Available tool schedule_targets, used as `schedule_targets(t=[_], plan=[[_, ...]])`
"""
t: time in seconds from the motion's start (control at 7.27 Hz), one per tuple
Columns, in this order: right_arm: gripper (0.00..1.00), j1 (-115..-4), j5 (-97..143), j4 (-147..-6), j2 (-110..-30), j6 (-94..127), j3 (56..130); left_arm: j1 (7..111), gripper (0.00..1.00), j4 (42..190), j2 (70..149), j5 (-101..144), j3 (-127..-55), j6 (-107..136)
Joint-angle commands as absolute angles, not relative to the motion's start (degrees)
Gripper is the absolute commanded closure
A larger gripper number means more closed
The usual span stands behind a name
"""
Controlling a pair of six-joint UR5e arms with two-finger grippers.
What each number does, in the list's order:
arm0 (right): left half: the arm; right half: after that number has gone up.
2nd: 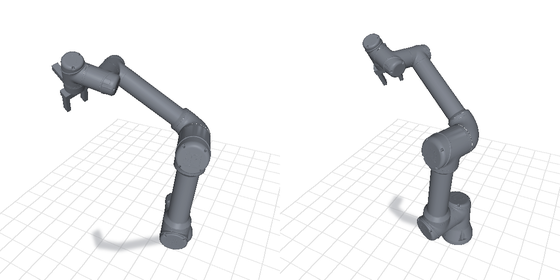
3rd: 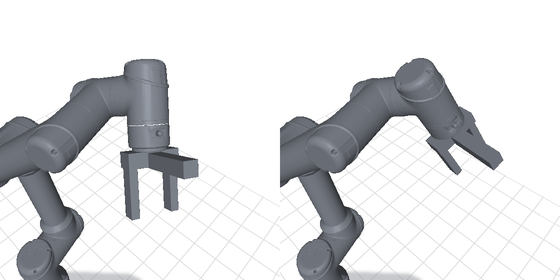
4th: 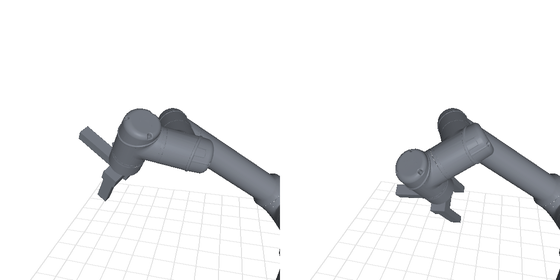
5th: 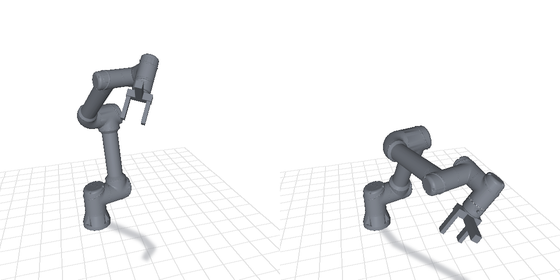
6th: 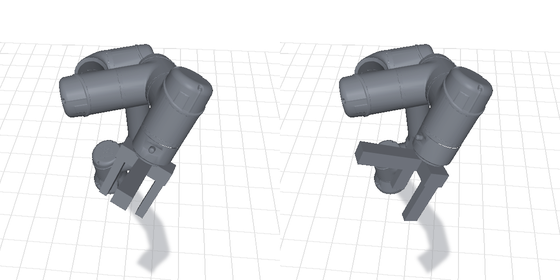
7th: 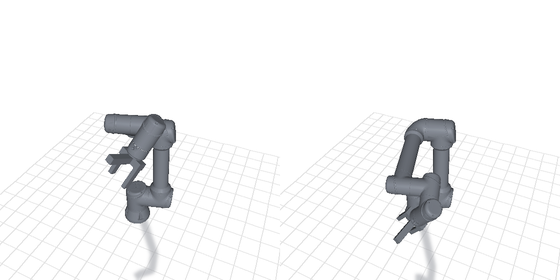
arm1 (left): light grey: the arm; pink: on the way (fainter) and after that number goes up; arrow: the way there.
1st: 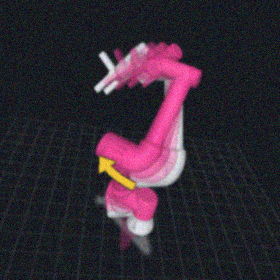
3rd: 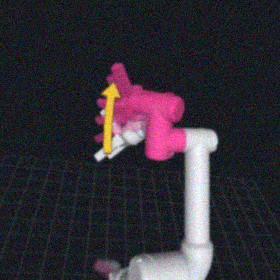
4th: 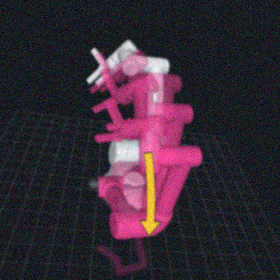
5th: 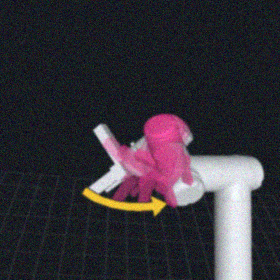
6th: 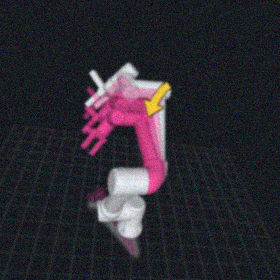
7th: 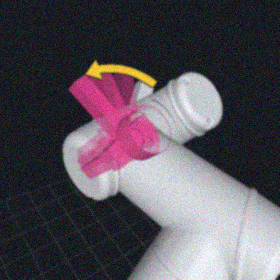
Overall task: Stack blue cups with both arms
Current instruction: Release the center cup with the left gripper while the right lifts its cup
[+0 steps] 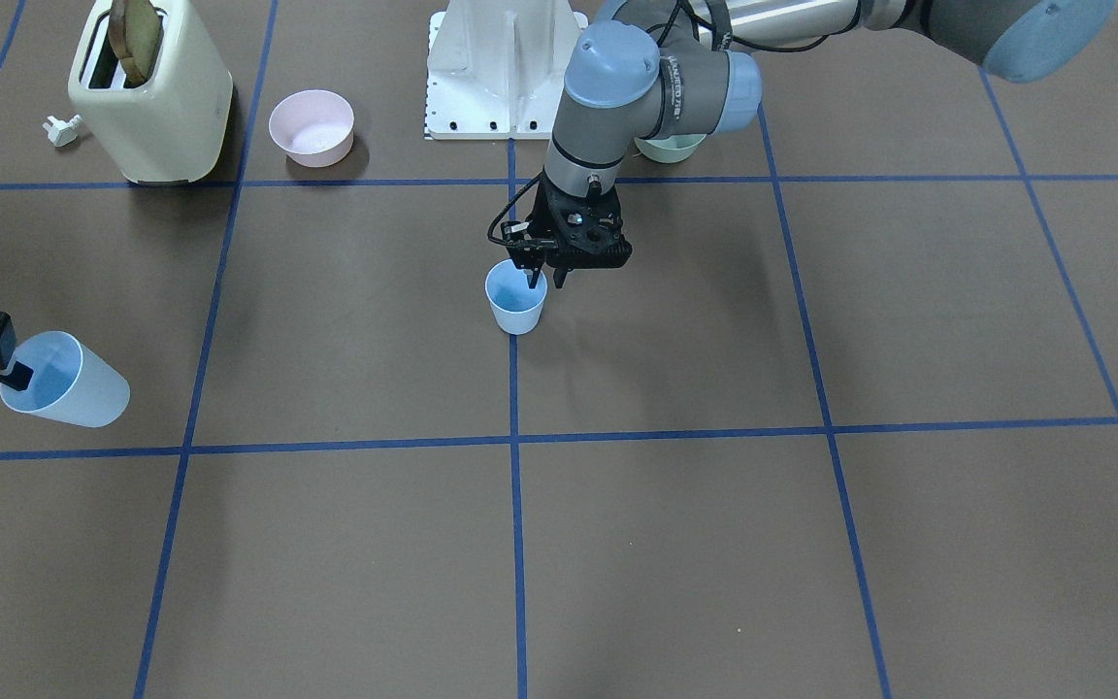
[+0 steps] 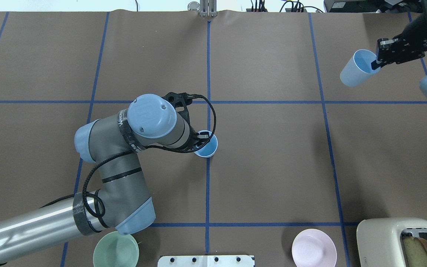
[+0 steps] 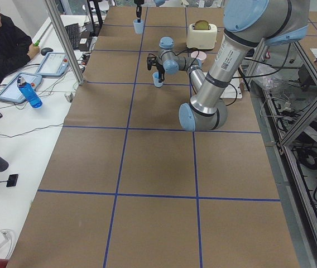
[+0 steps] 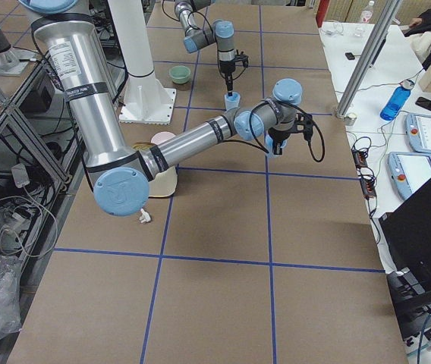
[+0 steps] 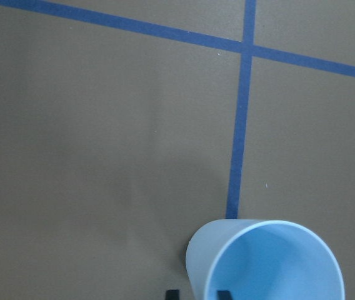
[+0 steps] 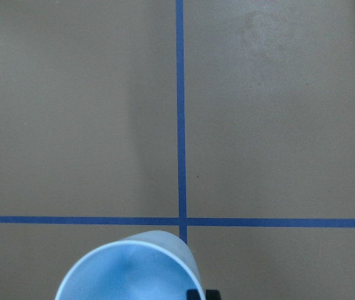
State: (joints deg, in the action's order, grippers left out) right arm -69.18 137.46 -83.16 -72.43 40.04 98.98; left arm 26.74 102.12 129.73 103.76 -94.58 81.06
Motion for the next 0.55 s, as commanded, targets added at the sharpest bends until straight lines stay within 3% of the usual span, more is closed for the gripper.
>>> schedule_targets(t=[0.0, 0.14, 0.41], plan=[[1.0, -69.3, 138.8, -84.6, -71.8, 40.4, 100.3, 27.3, 0.01, 101.3, 128.9, 104.2, -100.0, 79.9], [1.0, -69.1, 138.0, -89.9, -68.8, 41.3, 101.8, 31.3, 0.01, 98.5, 124.8, 107.5, -105.6, 71.3], [1.0, -61.1, 132.8, -92.5, -62.9, 56.2, 104.2, 44.1, 0.01, 98.1, 116.9, 118.5, -108.7, 56.1]])
